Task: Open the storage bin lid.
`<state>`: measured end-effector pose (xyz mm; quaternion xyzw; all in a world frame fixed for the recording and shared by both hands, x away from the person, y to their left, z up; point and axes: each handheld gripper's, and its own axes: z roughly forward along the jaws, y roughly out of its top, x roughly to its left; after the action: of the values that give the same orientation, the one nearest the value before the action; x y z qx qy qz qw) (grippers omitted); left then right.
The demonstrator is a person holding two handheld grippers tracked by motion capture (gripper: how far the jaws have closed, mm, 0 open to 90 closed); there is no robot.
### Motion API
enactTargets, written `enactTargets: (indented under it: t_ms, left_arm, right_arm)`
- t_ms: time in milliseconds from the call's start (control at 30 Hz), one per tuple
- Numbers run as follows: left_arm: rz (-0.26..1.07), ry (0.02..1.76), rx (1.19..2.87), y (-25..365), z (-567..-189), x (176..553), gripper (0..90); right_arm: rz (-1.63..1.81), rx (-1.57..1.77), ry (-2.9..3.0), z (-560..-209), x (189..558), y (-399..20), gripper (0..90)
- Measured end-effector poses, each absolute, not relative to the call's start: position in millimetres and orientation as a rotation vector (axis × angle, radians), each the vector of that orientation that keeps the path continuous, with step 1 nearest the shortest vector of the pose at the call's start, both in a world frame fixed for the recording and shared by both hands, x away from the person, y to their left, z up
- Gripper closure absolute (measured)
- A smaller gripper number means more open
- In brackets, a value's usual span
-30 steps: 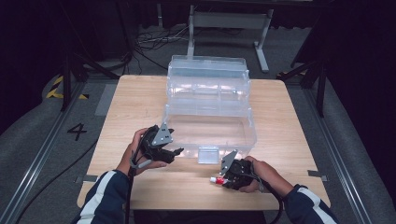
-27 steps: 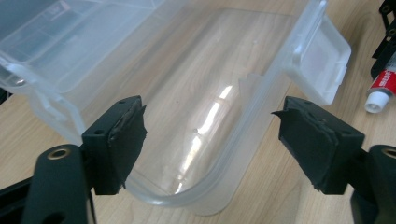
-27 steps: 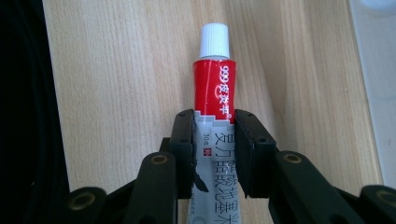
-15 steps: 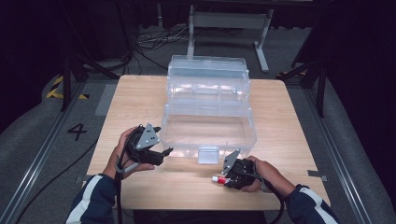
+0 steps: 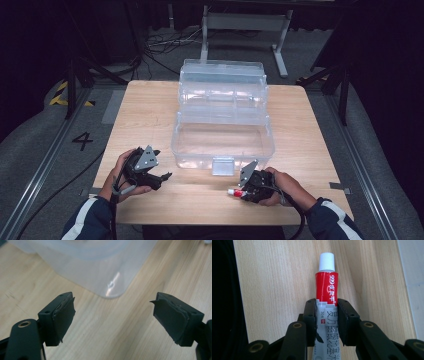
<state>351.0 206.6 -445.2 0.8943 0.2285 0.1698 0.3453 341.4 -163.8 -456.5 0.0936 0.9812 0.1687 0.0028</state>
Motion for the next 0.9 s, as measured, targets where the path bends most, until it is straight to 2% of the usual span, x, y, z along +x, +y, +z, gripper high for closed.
enactTargets:
  t_ms: [433, 633, 900]
  left_arm:
    - [0.305, 0.679, 2.409, 220.2, -484.7, 361.0, 18.2]
    - [0.213, 0.730, 2.344, 227.1, -493.2, 366.0, 15.1]
    - [0.225, 0.718, 2.300, 229.1, -498.0, 365.4, 11.2]
  right_arm:
    - [0.518, 0.307, 3.079, -456.2, 342.2, -168.1, 71.2]
    - [0.514, 0.301, 3.086, -455.9, 342.2, -168.4, 71.2]
    - [0.508, 0.305, 3.081, -456.0, 344.2, -170.0, 71.3]
